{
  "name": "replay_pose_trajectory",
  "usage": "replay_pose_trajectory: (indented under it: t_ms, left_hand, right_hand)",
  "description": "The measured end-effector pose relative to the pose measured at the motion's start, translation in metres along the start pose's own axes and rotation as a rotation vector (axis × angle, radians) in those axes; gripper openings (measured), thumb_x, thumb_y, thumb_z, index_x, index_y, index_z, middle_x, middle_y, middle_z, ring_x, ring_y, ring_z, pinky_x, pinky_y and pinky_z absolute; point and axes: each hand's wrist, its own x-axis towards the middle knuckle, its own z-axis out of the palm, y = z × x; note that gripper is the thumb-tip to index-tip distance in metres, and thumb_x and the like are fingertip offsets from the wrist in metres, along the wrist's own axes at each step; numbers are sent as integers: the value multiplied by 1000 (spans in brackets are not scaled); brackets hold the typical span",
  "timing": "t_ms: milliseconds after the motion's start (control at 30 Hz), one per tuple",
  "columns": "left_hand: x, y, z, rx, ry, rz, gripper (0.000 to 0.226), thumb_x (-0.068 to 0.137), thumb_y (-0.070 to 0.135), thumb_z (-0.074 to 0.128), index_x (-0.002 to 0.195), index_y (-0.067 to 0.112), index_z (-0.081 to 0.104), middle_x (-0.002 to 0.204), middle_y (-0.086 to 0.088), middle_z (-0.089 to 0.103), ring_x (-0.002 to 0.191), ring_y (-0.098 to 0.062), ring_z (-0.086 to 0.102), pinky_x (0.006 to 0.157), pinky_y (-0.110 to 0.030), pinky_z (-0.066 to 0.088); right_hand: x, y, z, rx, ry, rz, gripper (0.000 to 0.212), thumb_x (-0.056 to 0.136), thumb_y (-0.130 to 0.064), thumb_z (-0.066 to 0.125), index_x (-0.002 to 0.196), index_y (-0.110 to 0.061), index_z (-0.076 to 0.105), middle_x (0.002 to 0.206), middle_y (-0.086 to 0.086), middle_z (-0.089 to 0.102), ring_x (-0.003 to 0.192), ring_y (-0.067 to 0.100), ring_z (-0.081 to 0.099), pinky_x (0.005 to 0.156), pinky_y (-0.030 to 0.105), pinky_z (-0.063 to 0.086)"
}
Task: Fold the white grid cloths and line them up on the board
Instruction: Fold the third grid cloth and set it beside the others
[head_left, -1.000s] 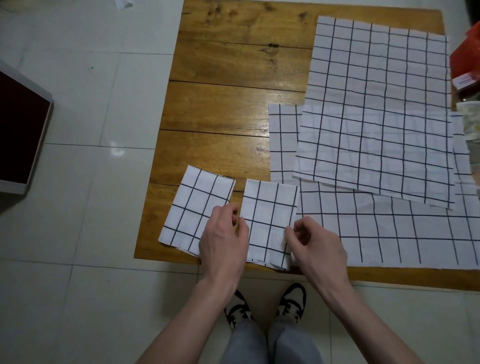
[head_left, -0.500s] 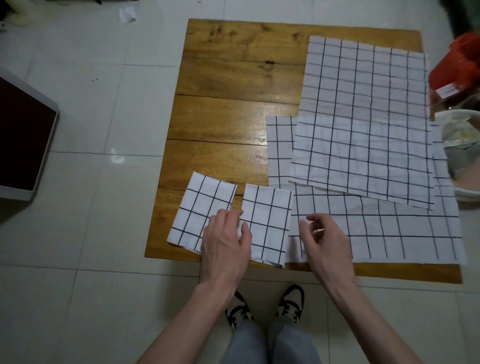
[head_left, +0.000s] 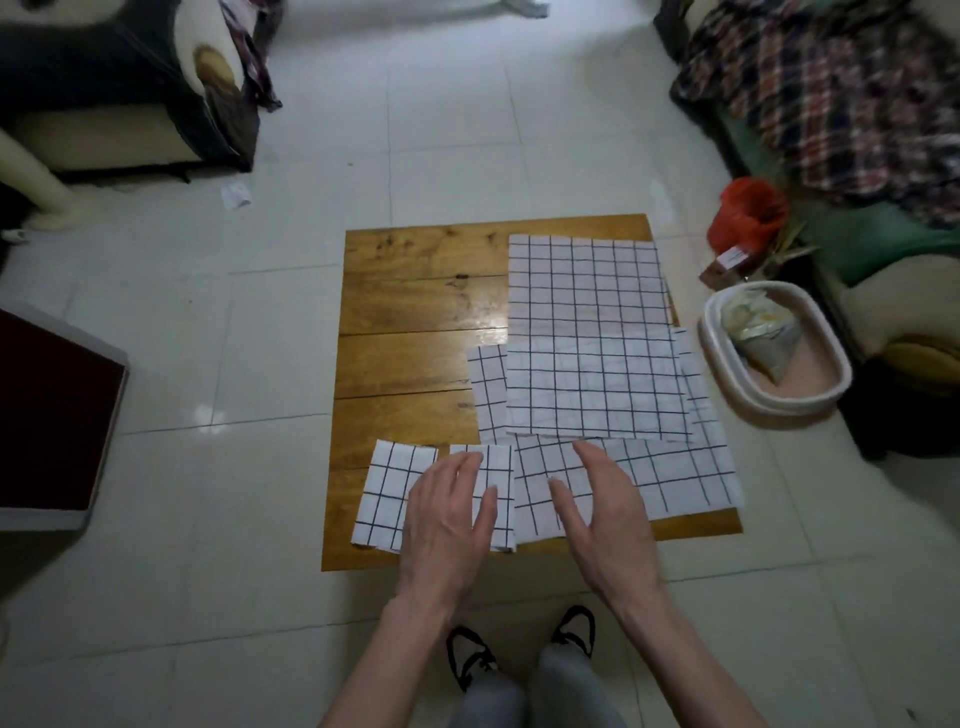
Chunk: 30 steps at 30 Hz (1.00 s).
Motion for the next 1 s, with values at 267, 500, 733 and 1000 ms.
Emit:
replay_pose_trajectory:
  t_ms: [267, 500, 733, 1000]
  left_hand:
    - [0, 84, -48, -28, 39, 89, 52, 107, 45, 35, 147, 18, 53, 144, -1, 59, 137, -14, 46, 116, -42, 44]
    - [34, 159, -50, -4, 77, 136, 53, 108, 44, 36, 149, 13, 51, 149, -4, 54, 143, -20, 45, 117, -46, 42]
    - [67, 236, -23, 48, 138, 62, 51, 108, 41, 40, 148, 12, 51, 150, -7, 54, 144, -22, 44, 118, -47, 40]
    - [87, 313, 6, 75, 228, -155, 52, 109, 40, 39, 148, 9, 51, 152, -10, 53, 146, -23, 43, 121, -46, 37]
  right_hand:
    - [-13, -6, -97, -228, 118, -112, 66, 106, -53, 39, 159, -13, 40, 163, 4, 43, 155, 18, 32, 126, 44, 30]
    - [7, 26, -165, -288, 157, -156, 67, 107, -53, 36, 160, -14, 36, 165, 5, 39, 157, 19, 28, 127, 48, 28]
    - [53, 82, -232, -287, 80, -246, 66, 108, -54, 33, 161, -16, 33, 167, 3, 37, 157, 16, 25, 128, 42, 19]
    - [124, 130, -284, -288, -68, -424, 67, 108, -55, 30, 163, -17, 29, 169, 2, 33, 159, 17, 22, 130, 42, 18]
